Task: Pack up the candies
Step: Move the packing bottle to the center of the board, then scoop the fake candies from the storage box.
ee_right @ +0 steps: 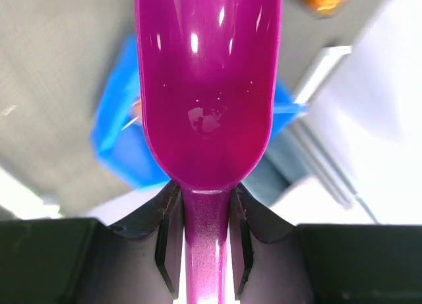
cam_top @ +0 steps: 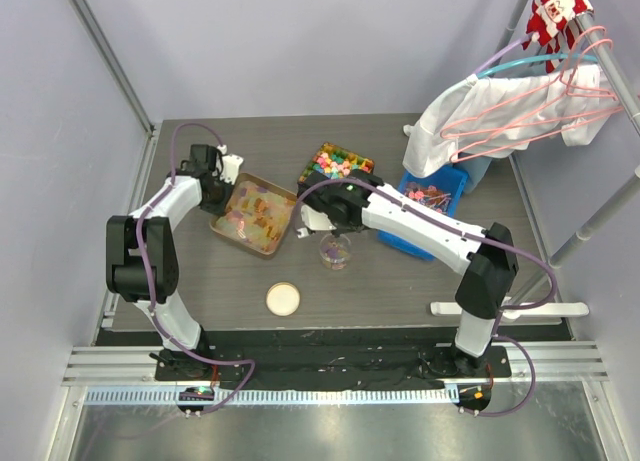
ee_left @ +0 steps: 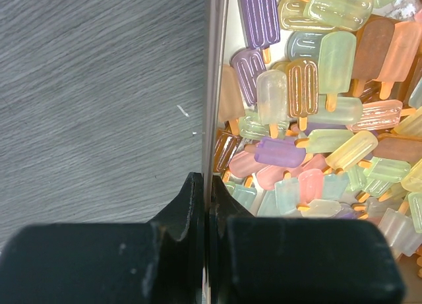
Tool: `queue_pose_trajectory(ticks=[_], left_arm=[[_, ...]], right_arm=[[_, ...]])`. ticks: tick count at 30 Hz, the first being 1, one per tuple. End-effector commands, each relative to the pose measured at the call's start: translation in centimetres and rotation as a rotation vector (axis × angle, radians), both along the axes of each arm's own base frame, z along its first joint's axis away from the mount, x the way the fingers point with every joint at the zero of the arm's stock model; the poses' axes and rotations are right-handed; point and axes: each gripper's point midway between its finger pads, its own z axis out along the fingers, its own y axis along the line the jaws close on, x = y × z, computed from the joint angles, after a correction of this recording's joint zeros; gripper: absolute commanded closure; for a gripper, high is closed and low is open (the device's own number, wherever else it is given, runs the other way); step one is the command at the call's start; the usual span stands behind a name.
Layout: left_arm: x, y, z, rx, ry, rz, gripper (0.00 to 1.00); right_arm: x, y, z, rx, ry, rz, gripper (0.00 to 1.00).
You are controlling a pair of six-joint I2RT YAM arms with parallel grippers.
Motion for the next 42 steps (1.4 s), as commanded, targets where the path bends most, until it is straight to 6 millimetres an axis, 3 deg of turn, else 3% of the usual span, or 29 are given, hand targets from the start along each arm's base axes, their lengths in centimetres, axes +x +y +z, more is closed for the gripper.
queue_pose_trajectory(ticks=[1, 6, 12, 20, 27, 33, 41, 42], left_arm=[[2.7, -2.3, 5.6, -0.05, -0.167, -0.035, 1.0], [3.1, -3.1, 6.7, -0.031, -0.176, -0.042, 1.0], [3.0, -3.8, 7.4, -0.028, -0.173, -0.053, 1.0], [2.6, -4.8, 7.0, -0.039, -0.152, -0.073, 1.0], [2.2, -5.3, 6.9, -0.039, -0.145, -0.087, 1.0], [1.8, -5.7, 7.1, -0.051, -0.147, -0.099, 1.0], [1.4, -5.6, 6.7, -0.045, -0.152, -0.106, 1.0], [1.4, -5.7, 6.8, -0.053, -0.155, -0.108, 1.0]], right_arm=[[3.7, 2.6, 4.8, 0.112, -0.239, 0.039, 0.99], [6.7, 6.1, 5.1, 0.135, -0.371, 0.061, 0.99], [8.1, 9.7, 5.2, 0.065, -0.482, 0.14, 0.99], [8.4, 13.2, 2.0, -0.071, -0.515, 0.241, 0.99], [8.4, 14.9, 0.1, -0.202, -0.55, 0.309, 0.99], [8.8, 14.9, -1.1, -0.345, -0.566, 0.368, 0.99], [6.5, 13.3, -4.5, -0.407, -0.361, 0.46, 0.99], [6.4, 14.1, -3.8, -0.363, -0.349, 0.457, 0.99]])
